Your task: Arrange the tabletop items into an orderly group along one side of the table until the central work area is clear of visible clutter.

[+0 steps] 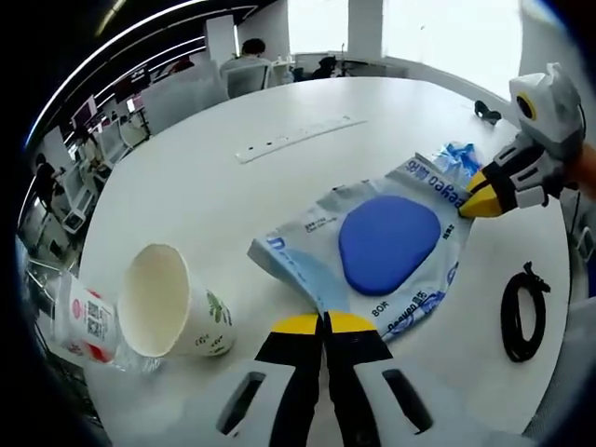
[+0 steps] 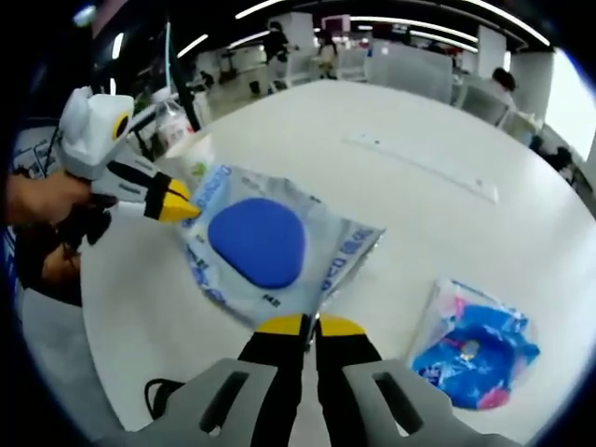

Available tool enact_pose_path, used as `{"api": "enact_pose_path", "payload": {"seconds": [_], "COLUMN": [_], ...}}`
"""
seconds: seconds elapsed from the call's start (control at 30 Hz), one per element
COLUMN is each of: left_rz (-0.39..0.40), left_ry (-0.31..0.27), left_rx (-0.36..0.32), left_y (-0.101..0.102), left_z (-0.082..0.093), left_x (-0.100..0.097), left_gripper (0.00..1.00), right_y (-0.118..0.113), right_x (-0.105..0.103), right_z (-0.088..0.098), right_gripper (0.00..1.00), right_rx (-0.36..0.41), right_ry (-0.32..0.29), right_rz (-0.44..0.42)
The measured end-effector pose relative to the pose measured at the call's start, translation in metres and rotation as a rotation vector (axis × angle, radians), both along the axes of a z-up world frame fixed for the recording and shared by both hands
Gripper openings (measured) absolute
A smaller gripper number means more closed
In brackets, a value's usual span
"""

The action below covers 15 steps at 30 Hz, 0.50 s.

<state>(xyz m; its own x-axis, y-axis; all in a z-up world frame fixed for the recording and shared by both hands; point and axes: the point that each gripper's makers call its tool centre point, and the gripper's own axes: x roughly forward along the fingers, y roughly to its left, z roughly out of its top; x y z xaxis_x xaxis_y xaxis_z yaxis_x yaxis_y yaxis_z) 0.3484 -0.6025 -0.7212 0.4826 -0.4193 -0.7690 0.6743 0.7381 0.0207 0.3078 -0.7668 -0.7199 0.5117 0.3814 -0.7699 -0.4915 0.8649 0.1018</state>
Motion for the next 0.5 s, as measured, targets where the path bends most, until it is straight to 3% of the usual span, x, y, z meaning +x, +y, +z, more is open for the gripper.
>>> {"api": "enact_pose_path", "payload": {"seconds": [0.5], "left_rz": [0.004], "left_ry": [-0.041], "left_rx": [0.037], "left_y": [-0.001], "left_z": [-0.008], "left_x": [0.019], "left_gripper": [0.0], "right_y": [0.0], "right_x": [0.011], "right_z": [-0.014], "right_gripper": [0.01], "right_rx": [-0.003], "right_ry": [-0.009], "right_rz": [-0.006]}}
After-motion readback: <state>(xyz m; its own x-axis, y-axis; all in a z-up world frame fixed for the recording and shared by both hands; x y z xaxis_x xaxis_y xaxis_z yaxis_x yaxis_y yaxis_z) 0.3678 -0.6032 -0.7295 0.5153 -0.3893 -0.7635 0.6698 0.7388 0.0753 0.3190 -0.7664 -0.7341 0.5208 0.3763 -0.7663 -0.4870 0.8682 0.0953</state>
